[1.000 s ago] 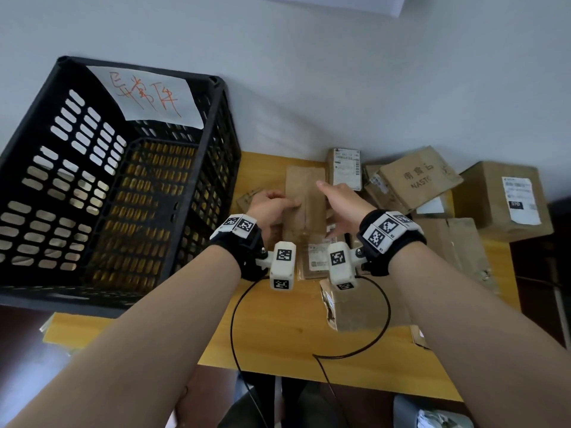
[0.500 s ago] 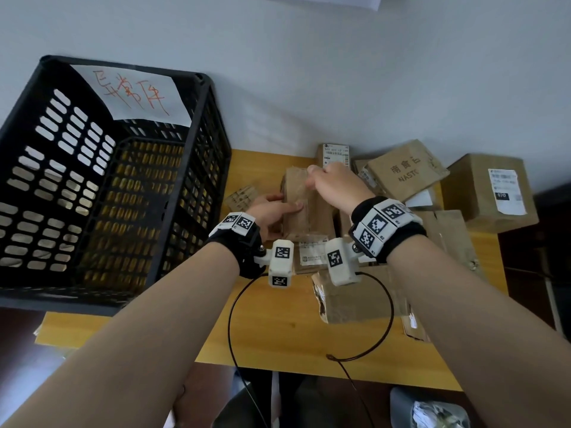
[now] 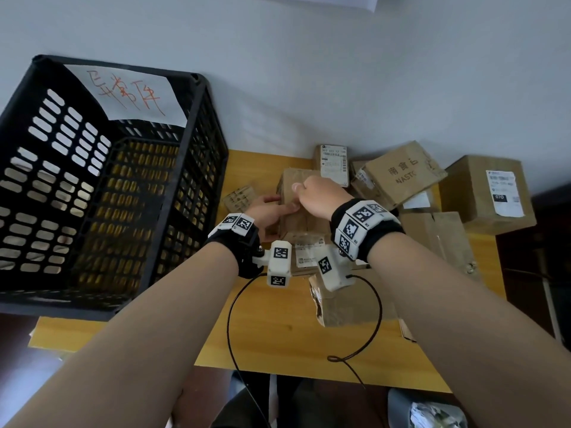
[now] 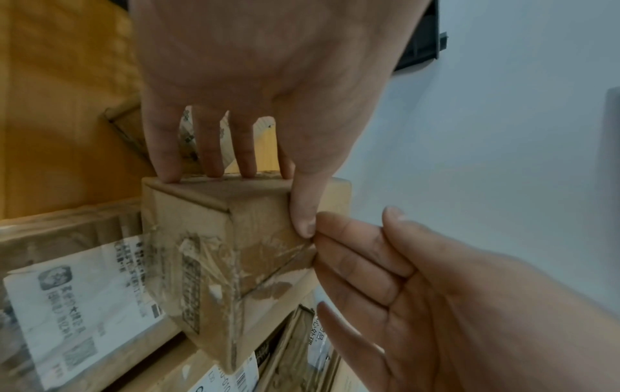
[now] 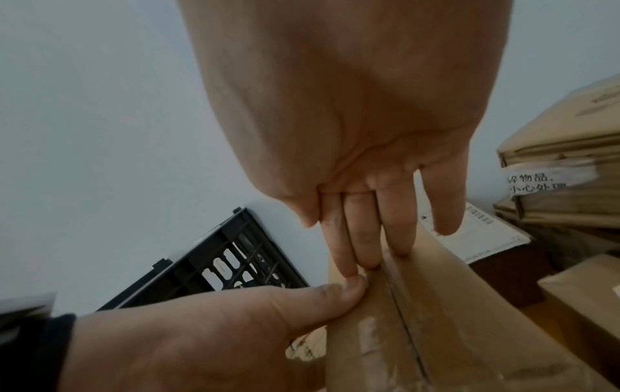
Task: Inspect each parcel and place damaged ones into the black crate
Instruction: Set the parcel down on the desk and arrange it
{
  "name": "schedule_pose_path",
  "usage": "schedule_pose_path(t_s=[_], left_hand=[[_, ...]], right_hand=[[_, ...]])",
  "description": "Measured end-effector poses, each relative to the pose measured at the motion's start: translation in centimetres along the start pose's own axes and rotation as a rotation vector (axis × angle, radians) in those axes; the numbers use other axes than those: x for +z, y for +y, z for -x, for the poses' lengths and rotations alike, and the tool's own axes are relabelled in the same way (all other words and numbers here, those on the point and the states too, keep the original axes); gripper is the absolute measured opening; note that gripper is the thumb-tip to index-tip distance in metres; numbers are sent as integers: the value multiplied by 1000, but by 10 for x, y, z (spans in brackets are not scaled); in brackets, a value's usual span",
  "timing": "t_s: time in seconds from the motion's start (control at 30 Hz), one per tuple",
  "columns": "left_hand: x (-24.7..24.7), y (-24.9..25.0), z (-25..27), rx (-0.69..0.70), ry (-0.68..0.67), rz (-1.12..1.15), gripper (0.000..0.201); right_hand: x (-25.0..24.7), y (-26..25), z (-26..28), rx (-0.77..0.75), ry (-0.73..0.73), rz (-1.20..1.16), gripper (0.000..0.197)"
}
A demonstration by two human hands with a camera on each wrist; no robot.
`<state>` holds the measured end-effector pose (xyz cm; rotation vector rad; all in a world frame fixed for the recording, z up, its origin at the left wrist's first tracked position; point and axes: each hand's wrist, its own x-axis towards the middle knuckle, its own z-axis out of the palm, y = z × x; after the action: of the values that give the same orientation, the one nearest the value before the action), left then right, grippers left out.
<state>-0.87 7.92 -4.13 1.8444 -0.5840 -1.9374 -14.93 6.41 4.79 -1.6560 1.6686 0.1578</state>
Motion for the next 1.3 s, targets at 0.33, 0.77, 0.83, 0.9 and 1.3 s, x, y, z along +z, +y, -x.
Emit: schedule_pose_path(t_s=[0.33, 0.77, 0.83, 0.9, 1.3], left_hand=[[-2, -5, 5, -52, -53, -47, 96], [4, -5, 10, 127, 53, 32, 49], [5, -6, 8, 131, 71, 22, 47], [6, -8, 5, 120, 82, 21, 51], [15, -10, -2, 105, 86, -17, 59]], right_hand=[[-25, 27, 7, 39, 180, -240, 35], [-19, 46, 8, 229, 128, -684, 24], [-13, 51, 9, 245, 100, -680, 29], [-7, 57, 8, 269, 27, -669, 32], [-8, 32, 10, 20, -2, -303, 61]])
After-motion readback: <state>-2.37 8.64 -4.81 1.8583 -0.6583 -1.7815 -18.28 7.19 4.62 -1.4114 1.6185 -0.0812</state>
